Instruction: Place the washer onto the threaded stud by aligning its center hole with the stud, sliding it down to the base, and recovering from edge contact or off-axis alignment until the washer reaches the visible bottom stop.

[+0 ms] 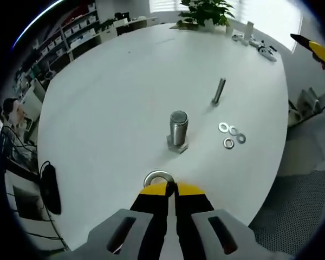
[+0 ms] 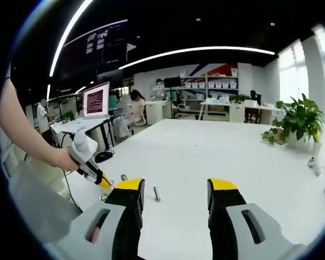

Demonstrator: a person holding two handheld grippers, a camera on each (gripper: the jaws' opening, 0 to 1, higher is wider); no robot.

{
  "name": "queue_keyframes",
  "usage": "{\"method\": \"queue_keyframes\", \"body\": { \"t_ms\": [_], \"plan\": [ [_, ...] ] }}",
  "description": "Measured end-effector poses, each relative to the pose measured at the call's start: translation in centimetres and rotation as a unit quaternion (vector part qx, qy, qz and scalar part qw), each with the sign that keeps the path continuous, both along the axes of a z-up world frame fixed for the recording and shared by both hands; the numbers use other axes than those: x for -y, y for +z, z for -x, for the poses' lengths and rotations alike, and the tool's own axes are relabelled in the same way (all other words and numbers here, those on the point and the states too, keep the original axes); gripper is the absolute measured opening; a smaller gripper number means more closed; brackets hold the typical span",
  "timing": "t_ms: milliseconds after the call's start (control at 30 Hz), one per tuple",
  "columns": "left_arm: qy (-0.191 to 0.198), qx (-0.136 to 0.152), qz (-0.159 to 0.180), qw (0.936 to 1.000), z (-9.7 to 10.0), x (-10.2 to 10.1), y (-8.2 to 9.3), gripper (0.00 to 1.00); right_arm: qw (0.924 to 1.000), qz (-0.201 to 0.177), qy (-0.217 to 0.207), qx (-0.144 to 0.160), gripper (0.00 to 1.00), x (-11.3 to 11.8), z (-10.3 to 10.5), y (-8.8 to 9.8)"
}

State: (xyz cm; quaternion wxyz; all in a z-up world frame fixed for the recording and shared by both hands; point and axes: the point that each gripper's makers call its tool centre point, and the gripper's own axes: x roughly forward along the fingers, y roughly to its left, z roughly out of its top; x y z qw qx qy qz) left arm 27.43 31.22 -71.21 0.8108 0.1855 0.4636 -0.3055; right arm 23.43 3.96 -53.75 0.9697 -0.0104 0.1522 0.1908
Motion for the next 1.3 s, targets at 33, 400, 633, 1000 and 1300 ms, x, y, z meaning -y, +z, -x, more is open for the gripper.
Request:
{"method": "queue_keyframes", "body": {
  "t_ms": [33,400,633,1000,1300],
  "plan": [
    [-0.003,0.006,0.002,1.0000,-0.1,0.3,0.4,0.01,1.0000,0.001,-0.001,0.000,0.49,0.0,0.0,0.0],
    [-0.057,0.073,0.015,0.9956,-1.8,3.1,5.2,0.01,1.0000,-0.004,-0.003,-0.001,0.49,0.1,0.0,0.0],
    [-0.102,0.075,0.003,0.9919,-2.4,5.2,5.7,0.01,1.0000,-0.006,-0.004,-0.002,0.49,0.1,-0.1,0.0],
    [-0.137,0.049,-0.024,0.9891,-2.6,6.0,4.7,0.01,0.9999,-0.013,-0.008,0.000,0.49,0.3,-0.1,0.2],
    [-0.149,0.036,-0.040,0.9874,-2.4,6.0,4.0,0.01,0.9999,-0.012,-0.006,0.001,0.49,0.2,-0.1,0.3]
  ]
}}
